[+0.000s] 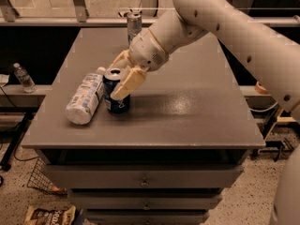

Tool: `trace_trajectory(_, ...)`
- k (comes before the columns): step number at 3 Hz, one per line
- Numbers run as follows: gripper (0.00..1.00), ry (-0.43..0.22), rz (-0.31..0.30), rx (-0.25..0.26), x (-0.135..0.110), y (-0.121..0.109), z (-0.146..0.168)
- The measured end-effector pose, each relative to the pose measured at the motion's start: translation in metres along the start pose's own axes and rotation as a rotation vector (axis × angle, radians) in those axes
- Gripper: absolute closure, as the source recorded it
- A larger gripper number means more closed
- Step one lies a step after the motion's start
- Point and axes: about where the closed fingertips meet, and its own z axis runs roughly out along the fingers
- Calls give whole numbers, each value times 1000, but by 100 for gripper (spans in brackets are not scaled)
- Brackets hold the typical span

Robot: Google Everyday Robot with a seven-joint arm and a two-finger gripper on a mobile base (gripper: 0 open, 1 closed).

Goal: Move pepsi can near blue plastic bottle

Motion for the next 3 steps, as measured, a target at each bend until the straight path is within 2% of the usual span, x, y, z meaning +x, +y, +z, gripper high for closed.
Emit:
trace_trajectory(1, 100, 51, -8, 12, 7, 0, 6)
trace_trajectory(2, 82, 55, -9, 12, 7, 0, 6)
trace_trajectory(3, 59, 55, -9, 12, 7, 0, 6)
